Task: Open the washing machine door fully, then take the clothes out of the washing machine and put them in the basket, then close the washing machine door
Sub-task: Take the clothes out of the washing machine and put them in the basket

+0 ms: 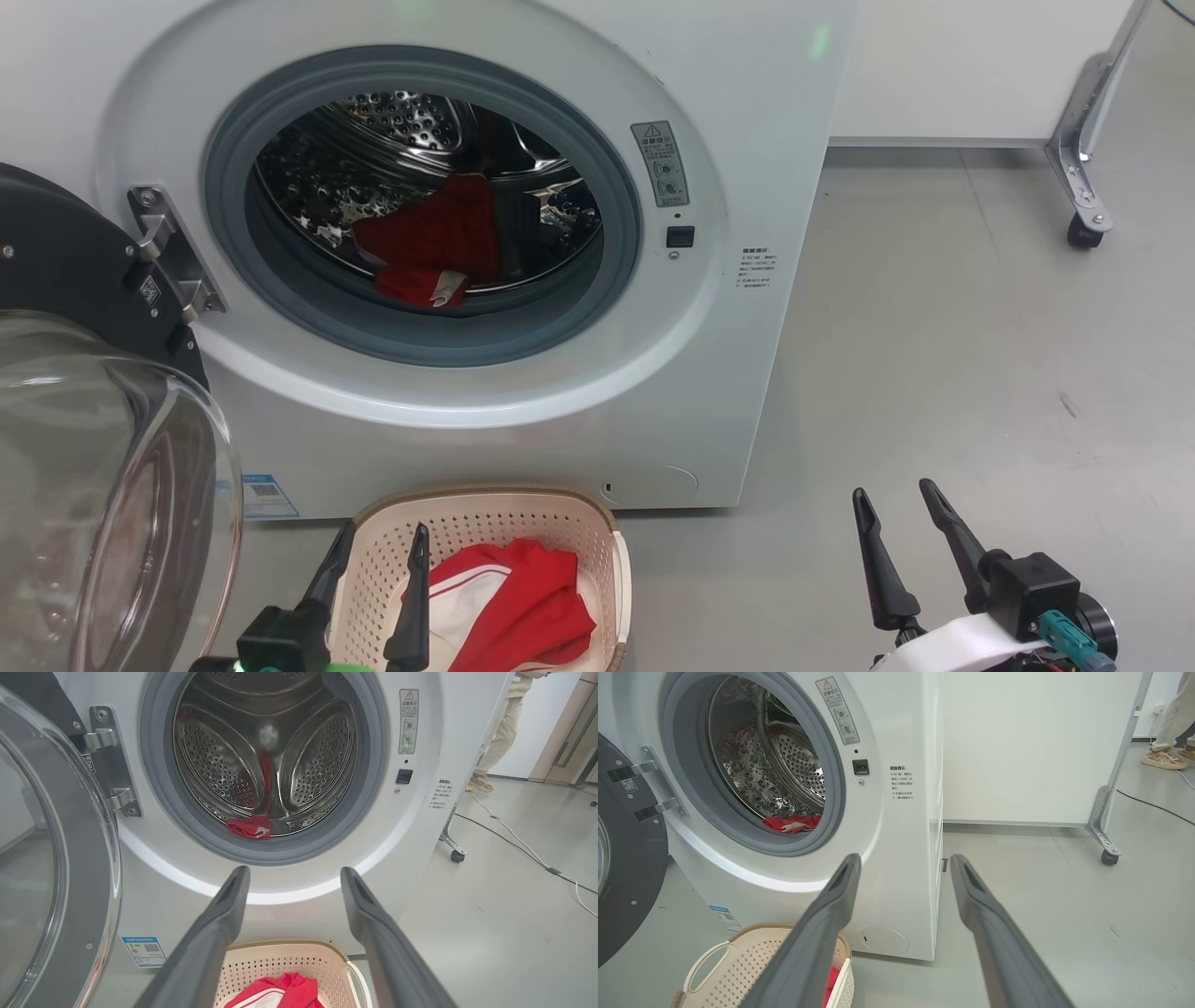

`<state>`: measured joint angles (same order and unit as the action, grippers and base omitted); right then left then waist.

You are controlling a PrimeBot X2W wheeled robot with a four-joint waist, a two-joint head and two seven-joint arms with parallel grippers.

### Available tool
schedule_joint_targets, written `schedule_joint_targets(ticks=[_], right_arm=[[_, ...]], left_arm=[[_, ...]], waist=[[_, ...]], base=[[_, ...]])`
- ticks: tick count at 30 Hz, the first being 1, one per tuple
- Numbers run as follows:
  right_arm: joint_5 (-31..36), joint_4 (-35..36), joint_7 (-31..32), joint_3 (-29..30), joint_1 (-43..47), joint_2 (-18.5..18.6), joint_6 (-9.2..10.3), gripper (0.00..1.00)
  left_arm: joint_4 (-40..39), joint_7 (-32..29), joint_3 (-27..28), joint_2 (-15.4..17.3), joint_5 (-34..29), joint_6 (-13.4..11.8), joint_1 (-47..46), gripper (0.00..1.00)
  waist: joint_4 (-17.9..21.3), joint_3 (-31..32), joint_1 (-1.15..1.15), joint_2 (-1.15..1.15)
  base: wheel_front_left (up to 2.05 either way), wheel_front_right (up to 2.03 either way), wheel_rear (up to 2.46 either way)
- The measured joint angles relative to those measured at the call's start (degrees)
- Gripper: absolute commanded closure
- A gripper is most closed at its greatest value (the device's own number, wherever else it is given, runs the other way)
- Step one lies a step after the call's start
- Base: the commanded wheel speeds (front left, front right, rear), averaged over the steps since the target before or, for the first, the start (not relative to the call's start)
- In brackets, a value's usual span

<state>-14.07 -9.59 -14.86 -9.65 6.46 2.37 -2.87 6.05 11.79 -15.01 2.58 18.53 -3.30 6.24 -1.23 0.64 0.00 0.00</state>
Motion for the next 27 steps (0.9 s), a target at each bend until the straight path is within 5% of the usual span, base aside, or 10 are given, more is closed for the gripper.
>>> schedule_joint_targets(ticks=[27], right_arm=[[0.6, 5.7, 0.0, -1.6, -3.5, 0.0, -0.25, 0.00]], left_arm=[[-2.7, -5.3, -0.1, 0.5, -0.4, -0.4, -7.3, 0.00]], waist=[[3.1, -12.2, 0.00, 0.00]], base=[[0.00, 0.00, 0.00]])
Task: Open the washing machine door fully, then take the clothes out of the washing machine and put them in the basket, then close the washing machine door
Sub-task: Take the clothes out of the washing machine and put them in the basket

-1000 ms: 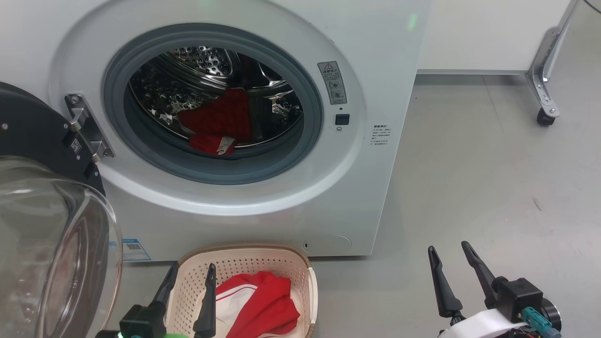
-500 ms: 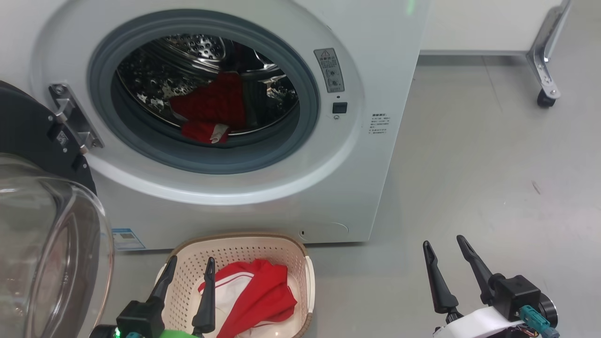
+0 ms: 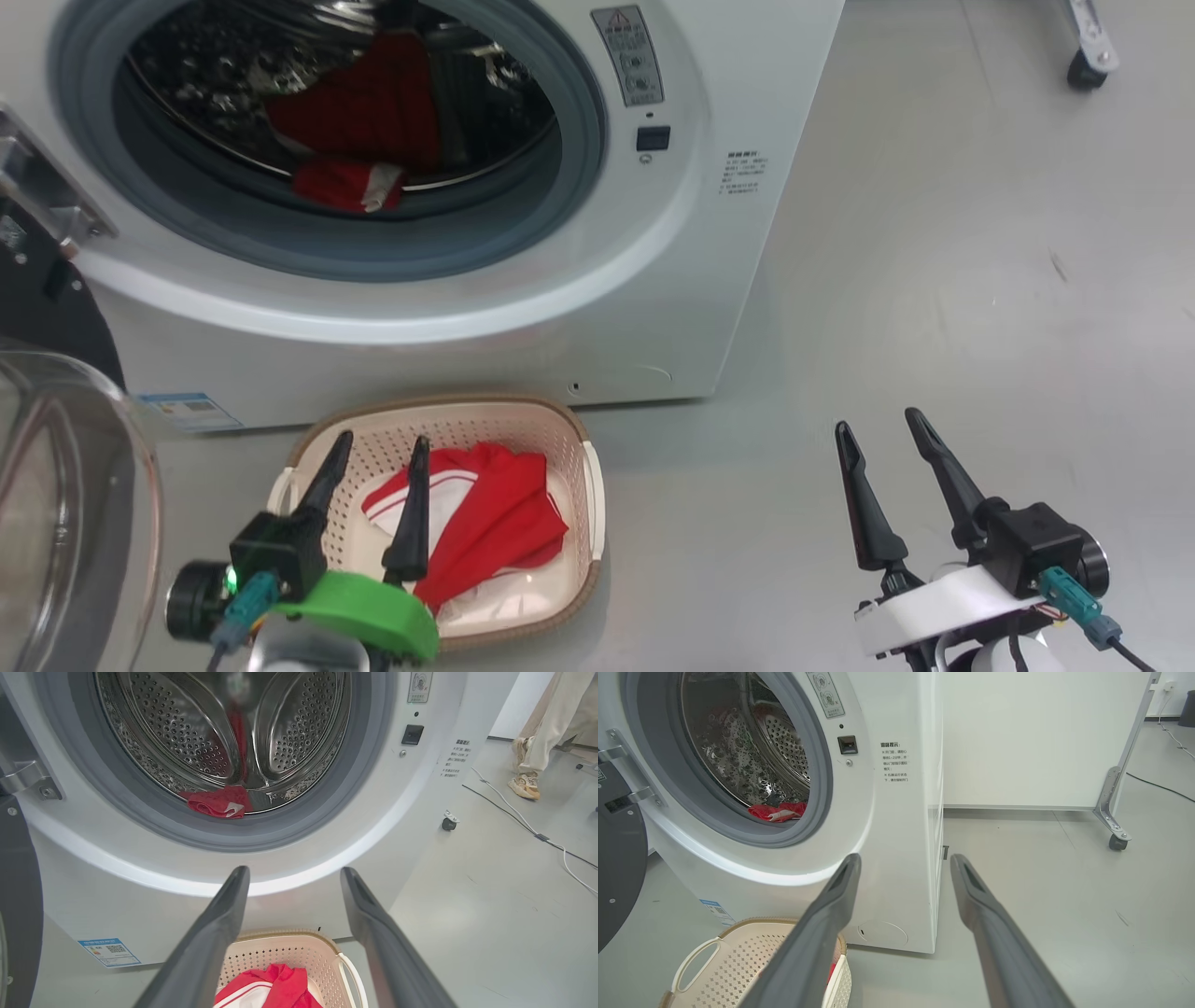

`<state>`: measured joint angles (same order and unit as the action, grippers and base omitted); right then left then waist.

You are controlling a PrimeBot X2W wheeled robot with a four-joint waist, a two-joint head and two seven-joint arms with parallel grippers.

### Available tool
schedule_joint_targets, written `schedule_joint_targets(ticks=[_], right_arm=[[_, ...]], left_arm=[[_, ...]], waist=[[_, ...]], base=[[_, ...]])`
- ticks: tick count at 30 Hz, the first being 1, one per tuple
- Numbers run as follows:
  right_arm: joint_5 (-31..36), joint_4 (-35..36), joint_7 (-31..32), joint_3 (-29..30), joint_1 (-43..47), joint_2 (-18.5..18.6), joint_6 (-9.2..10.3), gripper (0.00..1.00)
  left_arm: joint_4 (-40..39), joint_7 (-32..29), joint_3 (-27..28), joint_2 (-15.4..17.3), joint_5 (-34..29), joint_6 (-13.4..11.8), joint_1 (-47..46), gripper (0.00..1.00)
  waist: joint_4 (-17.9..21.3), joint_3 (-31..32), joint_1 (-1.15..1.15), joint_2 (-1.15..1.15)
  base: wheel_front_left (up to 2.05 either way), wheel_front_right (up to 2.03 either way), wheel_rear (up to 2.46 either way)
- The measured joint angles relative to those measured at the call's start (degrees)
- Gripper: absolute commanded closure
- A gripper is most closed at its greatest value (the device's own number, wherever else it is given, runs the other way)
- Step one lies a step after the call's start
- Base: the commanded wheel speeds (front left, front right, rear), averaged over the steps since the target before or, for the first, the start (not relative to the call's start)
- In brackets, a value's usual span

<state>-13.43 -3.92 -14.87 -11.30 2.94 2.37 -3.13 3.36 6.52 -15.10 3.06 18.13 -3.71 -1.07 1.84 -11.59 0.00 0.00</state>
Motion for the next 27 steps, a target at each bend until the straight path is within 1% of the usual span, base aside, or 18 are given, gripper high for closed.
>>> schedule_joint_targets(ticks=[7, 9, 16, 22, 27], right_arm=[[0.4, 0.9, 0.0, -0.9, -2.4, 0.0, -0.37, 0.00], [0.4, 1.2, 0.0, -1.4, -3.4, 0.0, -0.86, 0.00], [-0.3, 2.3, 0.0, -2.5, -7.1, 0.1, -0.93, 0.00], [-1.7, 2.5, 0.0, -3.5, -10.5, 0.2, -0.94, 0.00], [-3.1, 2.1, 0.0, -4.2, -11.8, 0.2, -0.93, 0.00]], left_arm=[[2.7, -2.3, 0.5, 0.3, 0.0, 0.0, -5.6, 0.00], [4.0, -3.1, 1.1, 0.6, 0.0, 0.0, -7.5, 0.00], [7.6, -7.8, 2.7, 2.0, 0.6, 0.6, -15.8, 0.00], [10.9, -12.1, 4.4, 4.1, 1.6, 1.3, -23.3, 0.00], [12.7, -14.9, 5.3, 5.7, 1.9, 2.1, -29.5, 0.00]], waist=[[1.1, -4.7, 0.00, 0.00], [1.5, -6.3, 0.00, 0.00], [3.4, -11.9, 0.00, 0.00], [5.4, -16.2, 0.00, 0.00], [7.4, -18.7, 0.00, 0.00]], base=[[0.00, 0.00, 0.00], [0.00, 0.00, 0.00], [0.00, 0.00, 0.00], [0.00, 0.00, 0.00], [0.00, 0.00, 0.00]])
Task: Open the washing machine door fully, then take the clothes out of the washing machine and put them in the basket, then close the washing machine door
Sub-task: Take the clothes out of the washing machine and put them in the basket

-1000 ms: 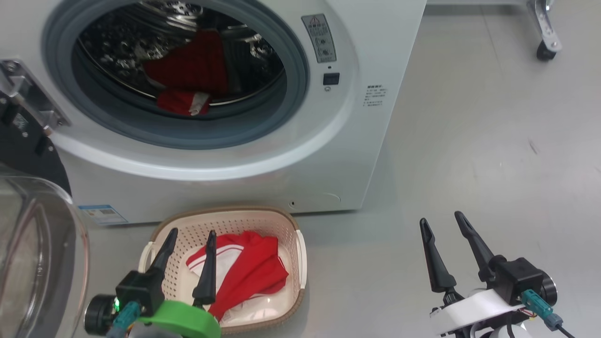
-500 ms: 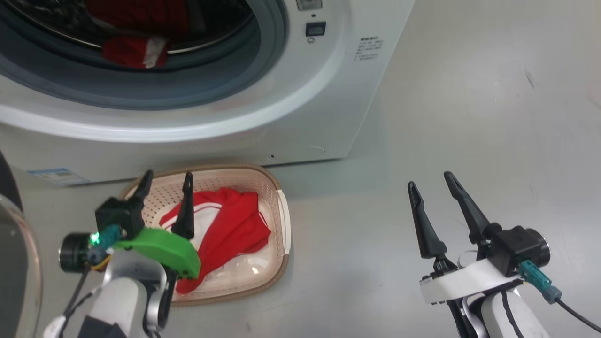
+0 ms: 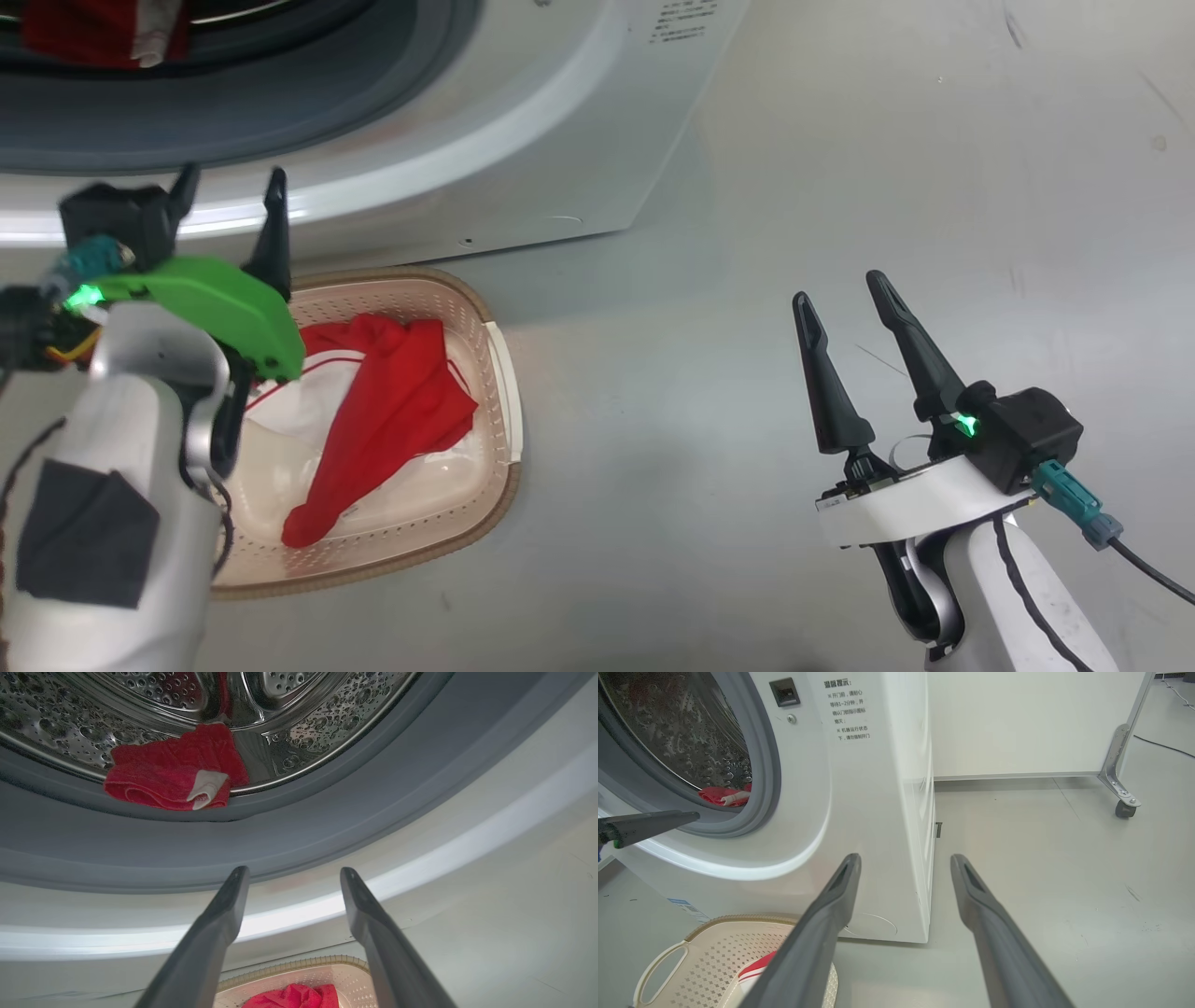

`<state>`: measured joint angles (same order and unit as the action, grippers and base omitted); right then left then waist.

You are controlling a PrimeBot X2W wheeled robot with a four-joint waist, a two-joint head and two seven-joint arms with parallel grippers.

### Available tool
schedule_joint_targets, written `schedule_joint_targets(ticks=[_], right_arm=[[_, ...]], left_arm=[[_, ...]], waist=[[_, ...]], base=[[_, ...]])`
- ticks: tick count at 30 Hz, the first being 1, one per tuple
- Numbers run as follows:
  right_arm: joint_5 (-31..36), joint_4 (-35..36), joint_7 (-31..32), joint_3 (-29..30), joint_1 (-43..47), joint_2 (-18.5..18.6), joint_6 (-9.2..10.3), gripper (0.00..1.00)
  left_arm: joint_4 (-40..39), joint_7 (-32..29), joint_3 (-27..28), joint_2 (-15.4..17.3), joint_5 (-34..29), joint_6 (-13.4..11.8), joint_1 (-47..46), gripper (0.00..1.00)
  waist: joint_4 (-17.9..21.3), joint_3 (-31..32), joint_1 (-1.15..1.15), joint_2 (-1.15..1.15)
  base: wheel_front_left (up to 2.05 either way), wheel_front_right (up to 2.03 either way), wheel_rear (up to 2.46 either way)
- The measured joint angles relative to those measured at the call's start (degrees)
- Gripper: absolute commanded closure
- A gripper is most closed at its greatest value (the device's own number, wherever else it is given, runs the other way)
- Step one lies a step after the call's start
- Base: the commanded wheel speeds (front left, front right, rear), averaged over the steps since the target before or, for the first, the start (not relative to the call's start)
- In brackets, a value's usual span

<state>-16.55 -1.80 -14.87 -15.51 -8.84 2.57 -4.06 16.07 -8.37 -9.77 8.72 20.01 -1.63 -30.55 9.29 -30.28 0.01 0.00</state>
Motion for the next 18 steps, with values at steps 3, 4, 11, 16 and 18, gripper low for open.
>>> schedule_joint_targets(ticks=[3, 4, 11, 16, 18], right_arm=[[-1.1, -0.1, 0.0, -0.6, -0.7, 0.0, 0.01, 0.00], [-1.4, -0.2, 0.0, -0.8, -1.0, 0.0, 0.01, 0.00], [-3.3, -0.4, 0.0, -2.1, -2.8, 0.0, 0.11, 0.00], [-4.9, -0.6, 0.0, -3.2, -3.8, 0.0, 0.22, 0.00], [-5.2, -0.6, 0.0, -3.4, -4.2, 0.0, 0.26, 0.00]], left_arm=[[0.6, -1.8, 0.5, 0.9, 0.2, 0.4, -3.1, 0.00], [0.8, -2.3, 0.7, 1.2, 0.2, 0.4, -4.1, 0.00], [2.3, -5.0, 2.5, 4.2, 0.0, 0.4, -11.5, 0.00], [3.6, -6.3, 3.9, 6.0, -0.6, -0.2, -16.6, 0.00], [4.1, -7.1, 4.2, 7.1, -1.2, -0.4, -18.4, 0.00]], waist=[[1.2, -1.0, 0.00, 0.00], [1.5, -1.3, 0.00, 0.00], [3.8, -2.9, 0.00, 0.00], [5.3, -3.9, 0.00, 0.00], [5.9, -4.4, 0.00, 0.00]], base=[[0.00, 0.00, 0.00], [0.00, 0.00, 0.00], [0.00, 0.00, 0.00], [0.00, 0.00, 0.00], [0.00, 0.00, 0.00]])
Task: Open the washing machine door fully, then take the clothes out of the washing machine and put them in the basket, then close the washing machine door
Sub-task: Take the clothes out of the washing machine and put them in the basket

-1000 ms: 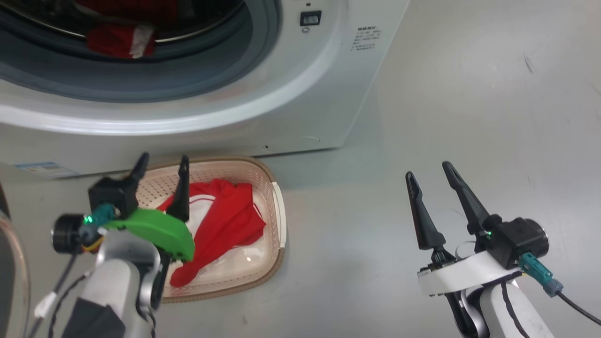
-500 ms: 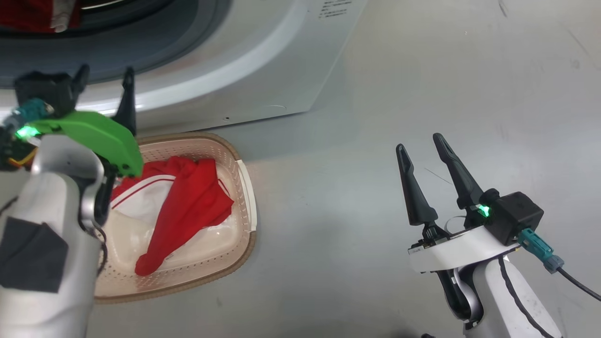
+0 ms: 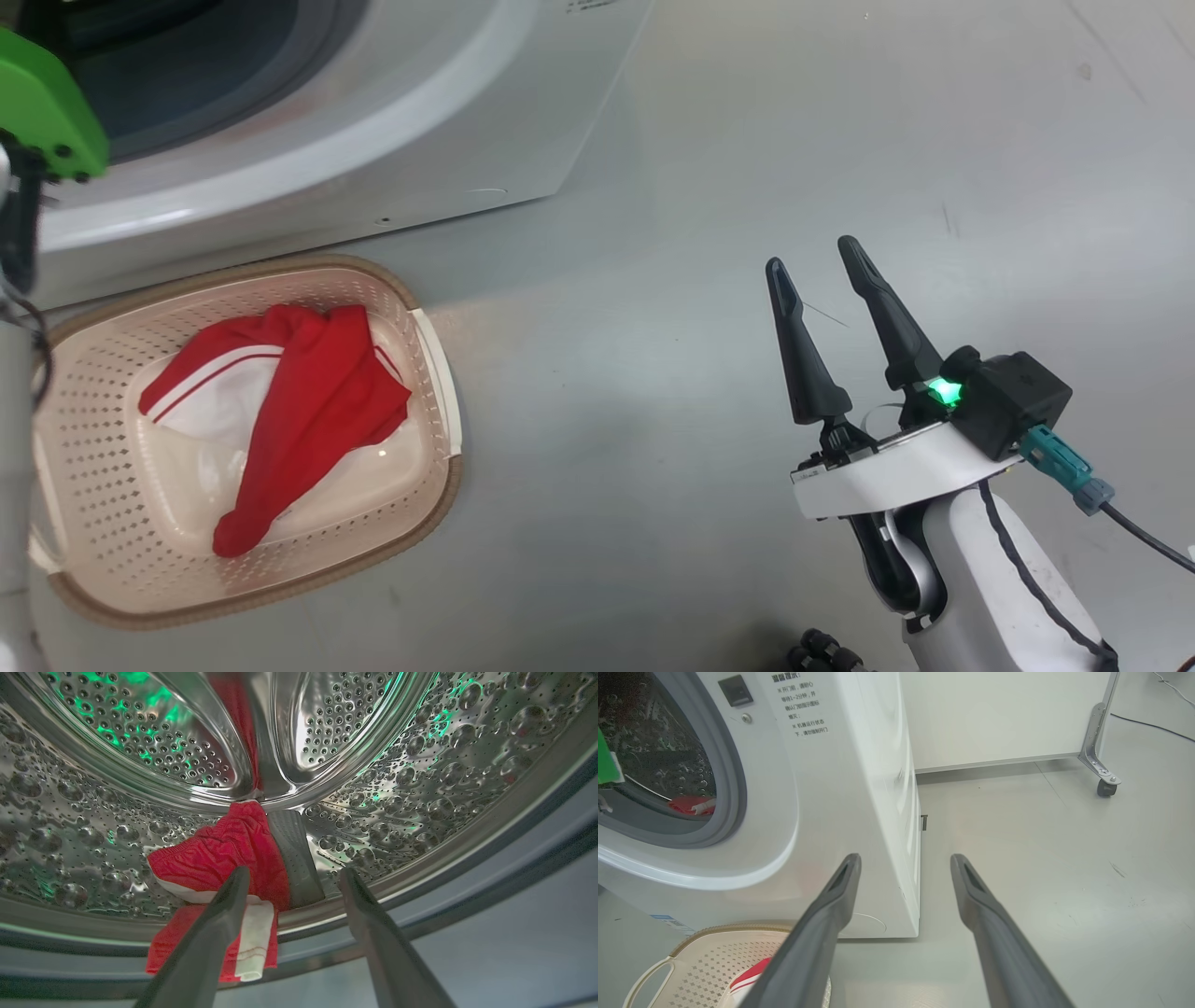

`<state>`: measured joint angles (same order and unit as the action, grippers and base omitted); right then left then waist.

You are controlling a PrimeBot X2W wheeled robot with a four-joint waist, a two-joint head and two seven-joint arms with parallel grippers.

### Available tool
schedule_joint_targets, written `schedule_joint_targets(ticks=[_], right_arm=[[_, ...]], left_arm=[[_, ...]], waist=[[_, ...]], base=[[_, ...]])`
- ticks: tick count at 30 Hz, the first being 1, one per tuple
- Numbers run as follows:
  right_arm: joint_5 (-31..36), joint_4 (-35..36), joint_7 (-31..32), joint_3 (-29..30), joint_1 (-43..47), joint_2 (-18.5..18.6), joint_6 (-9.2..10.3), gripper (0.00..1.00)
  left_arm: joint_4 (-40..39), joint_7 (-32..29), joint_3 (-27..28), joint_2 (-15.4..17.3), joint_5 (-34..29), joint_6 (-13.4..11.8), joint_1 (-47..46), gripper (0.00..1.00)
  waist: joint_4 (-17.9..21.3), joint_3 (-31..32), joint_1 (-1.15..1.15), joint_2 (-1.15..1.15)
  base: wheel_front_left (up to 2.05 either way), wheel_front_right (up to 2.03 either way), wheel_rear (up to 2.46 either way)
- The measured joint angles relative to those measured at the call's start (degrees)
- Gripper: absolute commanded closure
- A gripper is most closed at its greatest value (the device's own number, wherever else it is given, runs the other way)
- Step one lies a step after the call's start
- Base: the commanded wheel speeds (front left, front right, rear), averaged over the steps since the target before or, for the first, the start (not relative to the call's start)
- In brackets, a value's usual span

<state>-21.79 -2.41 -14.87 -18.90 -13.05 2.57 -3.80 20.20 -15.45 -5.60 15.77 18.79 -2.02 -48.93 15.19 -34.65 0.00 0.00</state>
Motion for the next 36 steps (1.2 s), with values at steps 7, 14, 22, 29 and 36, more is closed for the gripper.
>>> schedule_joint_targets(ticks=[7, 14, 22, 29, 36], right_arm=[[-1.1, -0.2, 0.0, -1.0, -1.4, 0.0, 0.44, 0.00], [-2.4, -0.4, 0.0, -1.5, -2.7, 0.0, 0.93, 0.00], [-2.9, -1.0, 0.0, -2.0, -3.5, 0.0, 0.99, 0.00], [-3.4, -1.2, 0.0, -2.6, -4.3, 0.0, 0.99, 0.00], [-3.9, -1.2, 0.0, -3.4, -5.7, 0.0, 1.00, 0.00]], left_arm=[[3.0, -2.7, -0.5, 3.3, -2.8, -0.2, -5.1, 0.00], [7.5, -7.0, -0.2, 4.5, -2.8, -0.5, -8.5, 0.00], [12.9, -13.3, -0.2, 5.6, -2.8, -0.7, -11.6, 0.00], [15.6, -17.5, 0.0, 6.2, -2.7, -0.9, -13.4, 0.00], [17.0, -20.5, 0.8, 7.1, -2.2, -1.3, -15.7, 0.27]], waist=[[2.0, -1.7, 0.00, 0.00], [3.3, -3.2, 0.00, 0.00], [4.1, -4.2, 0.00, 0.00], [4.2, -4.6, 0.00, 0.00], [4.8, -5.6, 0.00, 0.00]], base=[[0.00, 0.00, 0.00], [0.00, 0.00, 0.00], [0.00, 0.00, 0.00], [0.00, 0.00, 0.00], [0.00, 0.00, 0.00]])
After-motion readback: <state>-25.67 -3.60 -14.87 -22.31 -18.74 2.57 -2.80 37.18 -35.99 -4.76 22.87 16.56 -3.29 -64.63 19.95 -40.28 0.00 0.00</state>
